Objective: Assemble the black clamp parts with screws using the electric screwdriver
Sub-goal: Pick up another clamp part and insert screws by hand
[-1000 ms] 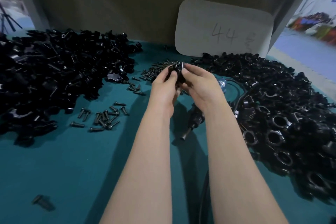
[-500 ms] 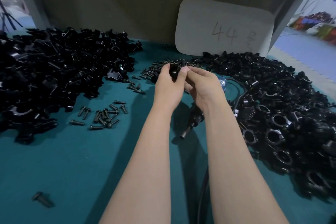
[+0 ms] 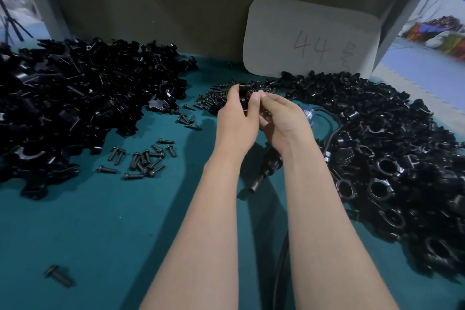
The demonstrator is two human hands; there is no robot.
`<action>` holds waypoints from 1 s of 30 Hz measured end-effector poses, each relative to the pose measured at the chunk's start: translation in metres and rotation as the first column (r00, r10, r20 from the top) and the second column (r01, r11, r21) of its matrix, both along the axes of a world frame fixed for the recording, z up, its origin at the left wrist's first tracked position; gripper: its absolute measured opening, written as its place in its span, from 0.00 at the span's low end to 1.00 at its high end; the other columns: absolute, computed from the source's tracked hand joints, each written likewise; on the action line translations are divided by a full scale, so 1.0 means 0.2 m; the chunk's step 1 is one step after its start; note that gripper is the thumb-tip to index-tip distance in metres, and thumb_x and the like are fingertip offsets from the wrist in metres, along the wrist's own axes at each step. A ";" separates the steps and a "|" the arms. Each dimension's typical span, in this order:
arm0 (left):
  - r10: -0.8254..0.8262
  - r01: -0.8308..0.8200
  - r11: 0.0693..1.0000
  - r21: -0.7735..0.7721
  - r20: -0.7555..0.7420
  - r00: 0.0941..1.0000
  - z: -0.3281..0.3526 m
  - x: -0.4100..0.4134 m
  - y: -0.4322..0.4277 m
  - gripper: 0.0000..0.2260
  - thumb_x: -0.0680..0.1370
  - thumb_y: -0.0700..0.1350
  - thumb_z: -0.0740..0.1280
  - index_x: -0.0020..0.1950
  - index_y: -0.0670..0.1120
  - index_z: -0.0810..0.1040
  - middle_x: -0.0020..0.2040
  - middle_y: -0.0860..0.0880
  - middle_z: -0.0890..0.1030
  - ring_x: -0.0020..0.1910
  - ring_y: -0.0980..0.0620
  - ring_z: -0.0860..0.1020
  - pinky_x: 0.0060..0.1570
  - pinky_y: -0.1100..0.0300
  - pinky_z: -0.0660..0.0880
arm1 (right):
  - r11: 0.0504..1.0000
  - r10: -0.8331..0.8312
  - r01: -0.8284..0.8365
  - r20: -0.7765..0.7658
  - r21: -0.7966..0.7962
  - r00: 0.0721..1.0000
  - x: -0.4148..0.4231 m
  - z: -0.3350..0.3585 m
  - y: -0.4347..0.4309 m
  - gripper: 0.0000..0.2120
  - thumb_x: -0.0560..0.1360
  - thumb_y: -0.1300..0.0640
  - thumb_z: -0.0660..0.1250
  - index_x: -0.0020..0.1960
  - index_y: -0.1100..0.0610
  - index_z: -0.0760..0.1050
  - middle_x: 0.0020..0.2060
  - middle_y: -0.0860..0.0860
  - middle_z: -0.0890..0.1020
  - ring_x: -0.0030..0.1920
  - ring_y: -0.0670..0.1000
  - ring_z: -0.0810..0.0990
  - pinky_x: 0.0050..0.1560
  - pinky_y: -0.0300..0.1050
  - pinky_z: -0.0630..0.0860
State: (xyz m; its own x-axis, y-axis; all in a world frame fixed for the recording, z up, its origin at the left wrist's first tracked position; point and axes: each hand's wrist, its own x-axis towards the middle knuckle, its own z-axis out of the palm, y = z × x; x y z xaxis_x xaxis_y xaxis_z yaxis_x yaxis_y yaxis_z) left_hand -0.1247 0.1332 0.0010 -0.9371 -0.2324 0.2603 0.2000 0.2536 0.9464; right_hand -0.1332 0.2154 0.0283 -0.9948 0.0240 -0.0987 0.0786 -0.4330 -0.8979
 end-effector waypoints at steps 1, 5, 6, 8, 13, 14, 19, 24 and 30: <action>-0.003 0.003 1.000 0.013 -0.002 1.000 0.00 0.00 0.00 0.19 0.82 0.53 0.59 0.70 0.47 0.68 0.51 0.56 0.78 0.46 0.63 0.76 0.36 0.79 0.68 | 1.000 -0.003 0.003 0.000 0.001 1.000 0.00 0.00 0.00 0.05 0.78 0.67 0.63 0.45 0.64 0.77 0.32 0.53 0.83 0.32 0.46 0.82 0.38 0.39 0.81; 0.003 -0.002 0.998 0.065 -0.020 1.000 0.00 0.00 -0.01 0.17 0.80 0.55 0.63 0.64 0.48 0.73 0.50 0.54 0.81 0.48 0.59 0.79 0.42 0.72 0.71 | 1.000 -0.010 0.011 0.021 -0.024 1.000 -0.01 0.00 0.00 0.03 0.77 0.68 0.64 0.47 0.66 0.77 0.39 0.58 0.83 0.41 0.52 0.83 0.50 0.45 0.81; 0.012 -0.010 0.997 0.077 -0.028 1.000 0.01 0.00 -0.01 0.14 0.80 0.54 0.63 0.60 0.48 0.74 0.49 0.53 0.81 0.48 0.57 0.79 0.44 0.68 0.73 | 1.000 -0.013 0.013 0.025 -0.025 1.000 -0.01 0.00 0.00 0.03 0.76 0.68 0.65 0.47 0.66 0.77 0.41 0.58 0.83 0.44 0.53 0.83 0.52 0.47 0.81; 0.037 -0.032 0.990 0.139 -0.034 0.999 0.01 0.01 0.00 0.08 0.80 0.52 0.63 0.53 0.49 0.75 0.46 0.53 0.81 0.47 0.54 0.80 0.48 0.61 0.76 | 1.000 -0.018 0.018 0.021 -0.001 1.000 -0.01 -0.01 -0.01 0.03 0.76 0.66 0.66 0.45 0.64 0.78 0.42 0.58 0.83 0.47 0.54 0.83 0.54 0.48 0.80; 0.025 -0.090 0.728 0.679 0.105 0.994 0.04 0.00 -0.05 0.10 0.82 0.47 0.61 0.46 0.43 0.76 0.46 0.40 0.83 0.46 0.46 0.83 0.49 0.56 0.81 | 0.919 -0.095 0.133 -0.117 0.372 0.989 -0.03 -0.02 -0.02 0.06 0.77 0.62 0.65 0.49 0.61 0.81 0.39 0.52 0.82 0.40 0.47 0.81 0.49 0.42 0.80; -0.001 -0.089 0.607 0.790 0.113 0.994 0.05 0.00 -0.08 0.10 0.82 0.47 0.61 0.47 0.42 0.75 0.45 0.38 0.83 0.44 0.46 0.84 0.46 0.59 0.82 | 0.818 -0.137 0.205 -0.165 0.538 0.977 -0.04 -0.03 -0.01 0.06 0.78 0.61 0.65 0.49 0.59 0.81 0.40 0.51 0.83 0.41 0.47 0.80 0.51 0.43 0.79; -0.104 -0.087 0.292 0.952 0.122 0.987 0.06 0.01 -0.15 0.09 0.82 0.48 0.60 0.47 0.44 0.69 0.39 0.37 0.84 0.45 0.44 0.84 0.39 0.63 0.81 | 0.131 -0.001 0.120 -0.121 0.984 0.993 -0.05 -0.07 -0.05 0.14 0.77 0.63 0.61 0.60 0.56 0.77 0.56 0.55 0.81 0.55 0.55 0.78 0.52 0.45 0.73; -0.170 -0.100 0.265 0.959 0.149 0.974 0.05 0.01 -0.13 0.09 0.82 0.49 0.61 0.49 0.43 0.70 0.38 0.37 0.84 0.50 0.42 0.83 0.41 0.64 0.81 | -0.156 -0.005 -0.091 0.091 0.984 0.996 -0.08 -0.07 -0.13 0.16 0.74 0.62 0.63 0.62 0.60 0.72 0.59 0.59 0.76 0.59 0.60 0.75 0.54 0.51 0.73; -0.184 -0.087 0.291 0.953 0.145 0.972 0.03 0.00 -0.13 0.09 0.82 0.48 0.61 0.52 0.42 0.70 0.38 0.37 0.84 0.49 0.43 0.84 0.40 0.62 0.82 | -0.016 -0.009 -0.004 0.004 1.000 1.000 -0.08 -0.08 -0.13 0.04 0.76 0.61 0.62 0.50 0.56 0.70 0.54 0.57 0.79 0.53 0.57 0.77 0.45 0.46 0.70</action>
